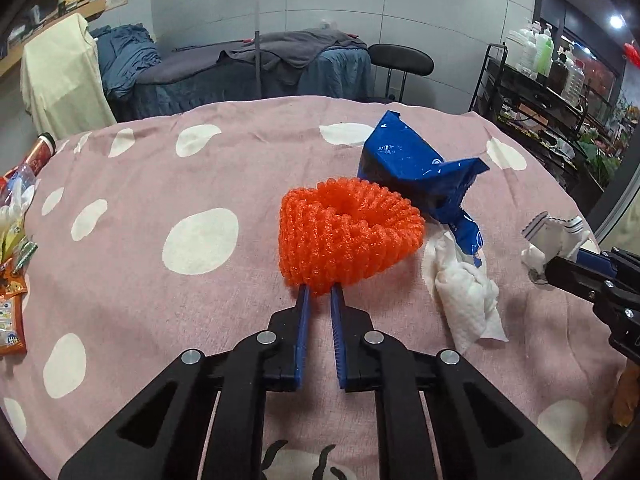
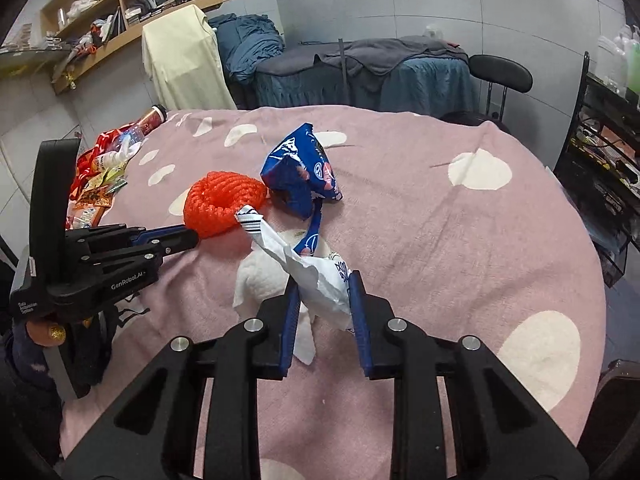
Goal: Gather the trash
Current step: 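Grasp the orange mesh net with the left tool while the right tool grasps the white wrapper, then carry the mesh net and wrapper over the bin and release them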
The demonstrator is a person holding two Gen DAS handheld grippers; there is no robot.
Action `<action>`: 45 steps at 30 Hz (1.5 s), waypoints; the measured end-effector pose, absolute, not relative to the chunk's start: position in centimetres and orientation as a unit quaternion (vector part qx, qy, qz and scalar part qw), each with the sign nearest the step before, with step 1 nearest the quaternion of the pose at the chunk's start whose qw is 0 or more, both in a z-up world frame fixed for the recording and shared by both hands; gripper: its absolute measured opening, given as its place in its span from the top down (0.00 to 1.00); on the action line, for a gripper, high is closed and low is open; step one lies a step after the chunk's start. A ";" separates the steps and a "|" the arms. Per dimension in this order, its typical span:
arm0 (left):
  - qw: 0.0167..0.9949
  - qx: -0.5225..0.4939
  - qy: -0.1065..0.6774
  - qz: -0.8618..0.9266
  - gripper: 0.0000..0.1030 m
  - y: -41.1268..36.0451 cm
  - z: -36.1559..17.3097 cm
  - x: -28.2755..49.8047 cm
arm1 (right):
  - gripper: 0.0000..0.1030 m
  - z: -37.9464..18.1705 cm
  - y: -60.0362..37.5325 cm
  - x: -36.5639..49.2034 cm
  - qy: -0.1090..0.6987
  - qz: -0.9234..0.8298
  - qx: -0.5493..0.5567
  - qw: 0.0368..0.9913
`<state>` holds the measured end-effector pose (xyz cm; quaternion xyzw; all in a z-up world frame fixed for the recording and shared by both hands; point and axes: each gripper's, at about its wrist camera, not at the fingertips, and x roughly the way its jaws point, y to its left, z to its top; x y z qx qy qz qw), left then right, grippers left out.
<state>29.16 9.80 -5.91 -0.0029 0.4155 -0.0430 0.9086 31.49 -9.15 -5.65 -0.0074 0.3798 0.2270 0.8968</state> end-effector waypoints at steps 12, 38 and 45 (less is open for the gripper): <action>0.918 0.001 0.392 -0.063 0.97 9.1 -4.0 25.3 | 0.75 -4.2 -13.9 27.6 0.369 0.219 0.055 0.902; 0.928 -0.018 0.367 -0.061 0.80 9.0 -2.7 24.7 | 0.75 -3.8 -18.8 22.2 0.345 0.200 0.105 0.911; 0.938 -0.031 0.333 -0.089 0.80 6.8 -0.6 19.6 | 0.75 -3.2 -21.0 19.5 0.328 0.178 0.118 0.920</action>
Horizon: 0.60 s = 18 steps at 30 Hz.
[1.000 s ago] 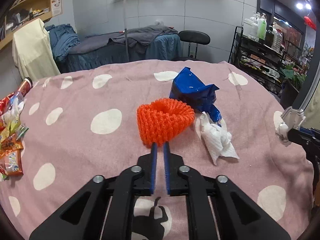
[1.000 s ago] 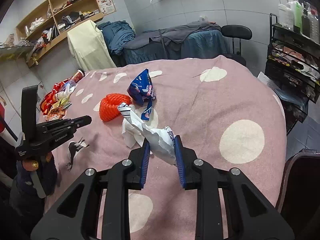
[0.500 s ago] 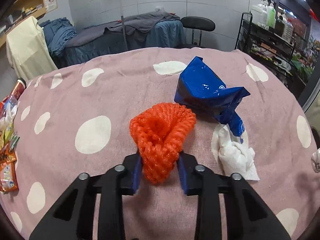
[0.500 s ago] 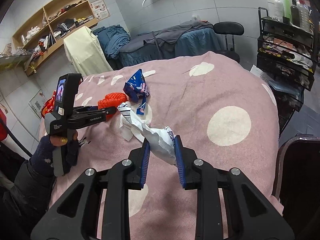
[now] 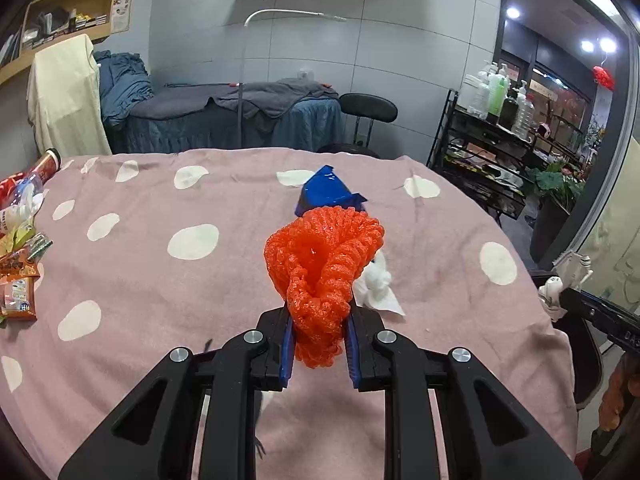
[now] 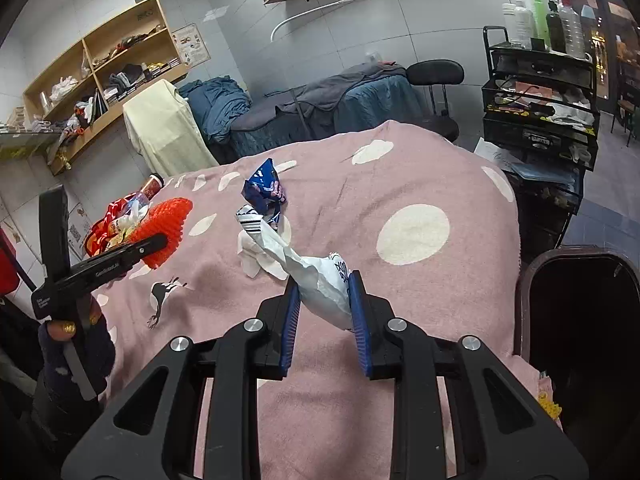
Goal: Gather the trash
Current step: 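Carry the mesh net and wrapper over the bin and release them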
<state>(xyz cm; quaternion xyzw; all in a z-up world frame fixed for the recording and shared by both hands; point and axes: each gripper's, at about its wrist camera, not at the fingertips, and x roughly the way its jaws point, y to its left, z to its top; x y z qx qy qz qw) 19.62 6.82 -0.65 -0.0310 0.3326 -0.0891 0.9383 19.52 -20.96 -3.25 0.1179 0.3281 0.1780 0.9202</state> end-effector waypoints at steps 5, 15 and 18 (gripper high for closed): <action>0.934 -0.047 0.329 -0.130 0.80 4.0 -0.2 17.5 | 0.75 -3.3 -23.2 17.6 0.318 0.151 0.126 0.927; 0.910 -0.030 0.351 -0.220 0.80 -4.0 -1.6 15.3 | 0.75 -5.4 -29.4 14.7 0.321 0.084 0.177 0.927; 0.905 -0.018 0.353 -0.236 0.80 -6.1 -1.8 15.0 | 0.75 -5.8 -31.1 14.0 0.319 0.060 0.186 0.927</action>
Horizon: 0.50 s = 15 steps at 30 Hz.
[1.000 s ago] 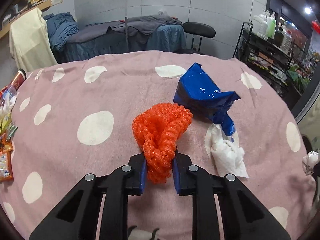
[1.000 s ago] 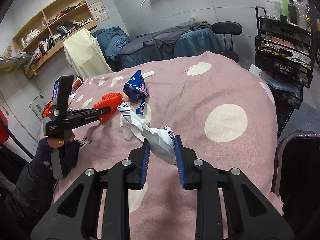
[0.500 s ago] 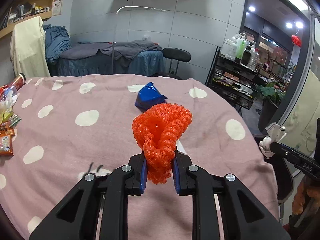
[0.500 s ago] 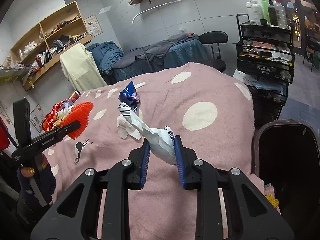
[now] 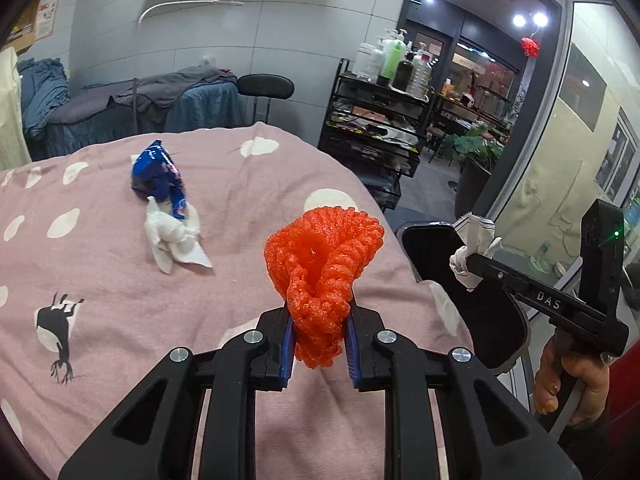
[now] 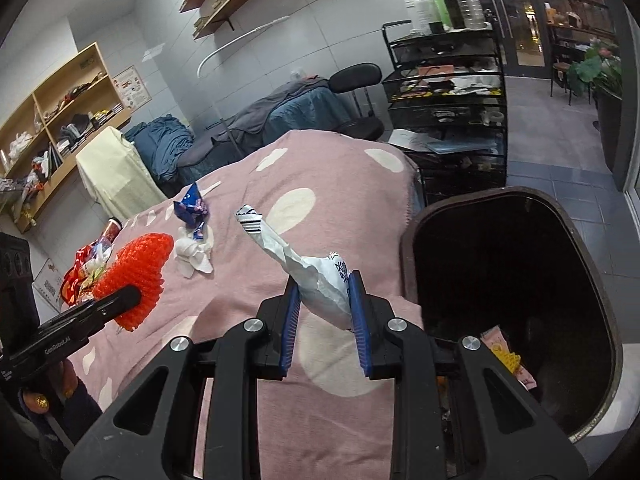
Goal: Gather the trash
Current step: 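Carry the mesh net and wrapper over the bin and release them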
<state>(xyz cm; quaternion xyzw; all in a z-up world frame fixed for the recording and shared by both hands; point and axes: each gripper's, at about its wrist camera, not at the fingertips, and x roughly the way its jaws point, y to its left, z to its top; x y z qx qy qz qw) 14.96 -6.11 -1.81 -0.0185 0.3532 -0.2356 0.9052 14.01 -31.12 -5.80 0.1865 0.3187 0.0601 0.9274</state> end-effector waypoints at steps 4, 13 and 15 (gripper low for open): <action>0.899 -0.007 0.356 -0.255 0.80 -8.4 -2.1 14.6 | 0.75 -6.6 -33.7 12.9 0.317 0.018 0.197 0.927; 0.885 0.017 0.365 -0.287 0.80 -12.4 -2.7 13.8 | 0.75 -9.3 -38.6 12.4 0.339 -0.060 0.223 0.912; 0.884 0.024 0.366 -0.290 0.80 -13.1 -2.9 13.6 | 0.75 -10.2 -39.4 12.5 0.348 -0.071 0.226 0.907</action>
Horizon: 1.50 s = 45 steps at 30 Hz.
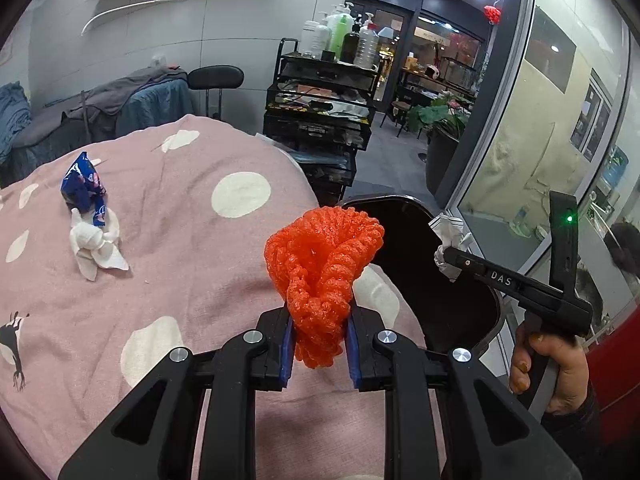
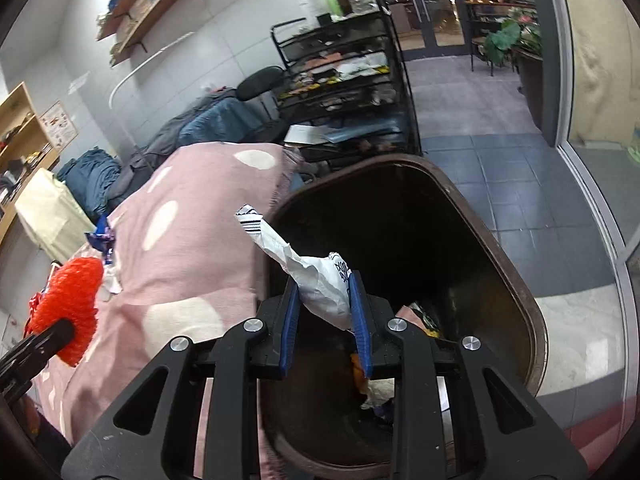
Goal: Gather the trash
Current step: 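Carry the mesh net and wrapper over the bin and release them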
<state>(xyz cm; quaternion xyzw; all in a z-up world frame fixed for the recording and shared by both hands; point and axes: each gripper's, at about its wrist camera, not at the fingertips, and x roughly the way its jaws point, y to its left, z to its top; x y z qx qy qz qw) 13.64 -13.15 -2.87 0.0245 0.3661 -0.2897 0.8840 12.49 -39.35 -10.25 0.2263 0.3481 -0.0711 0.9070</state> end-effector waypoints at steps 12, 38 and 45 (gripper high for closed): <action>0.873 0.054 0.376 -0.306 0.79 -16.5 -3.6 13.5 | 0.62 -14.7 -41.2 12.9 0.388 -0.092 0.254 0.881; 0.835 0.157 0.403 -0.340 0.79 -27.1 -4.9 16.0 | 0.30 -9.4 -45.7 7.5 0.285 -0.172 0.258 0.907; 0.819 0.202 0.424 -0.328 0.75 -29.4 -6.8 16.9 | 0.30 -9.2 -46.8 7.1 0.281 -0.183 0.264 0.904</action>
